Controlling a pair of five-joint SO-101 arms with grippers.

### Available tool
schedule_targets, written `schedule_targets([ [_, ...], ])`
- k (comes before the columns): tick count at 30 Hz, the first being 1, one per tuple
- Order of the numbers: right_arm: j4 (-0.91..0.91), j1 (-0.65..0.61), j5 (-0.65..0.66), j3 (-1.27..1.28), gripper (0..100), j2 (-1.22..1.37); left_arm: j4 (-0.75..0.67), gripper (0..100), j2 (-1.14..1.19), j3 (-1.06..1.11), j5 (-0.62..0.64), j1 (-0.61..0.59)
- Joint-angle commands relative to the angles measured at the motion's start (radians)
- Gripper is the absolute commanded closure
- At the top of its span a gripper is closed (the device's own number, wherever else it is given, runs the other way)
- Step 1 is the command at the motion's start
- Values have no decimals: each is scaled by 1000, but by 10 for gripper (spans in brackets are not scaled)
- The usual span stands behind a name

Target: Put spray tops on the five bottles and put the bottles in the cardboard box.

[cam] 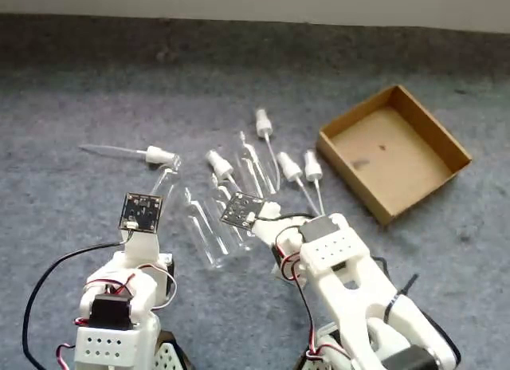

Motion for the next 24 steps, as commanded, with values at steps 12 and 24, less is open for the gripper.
schedule_targets([
  [12,-140,-8,3,-68,837,47,5,995,-8,22,9,15],
  [24,101,12,-20,-194,872,-13,5,995,-8,22,9,15],
])
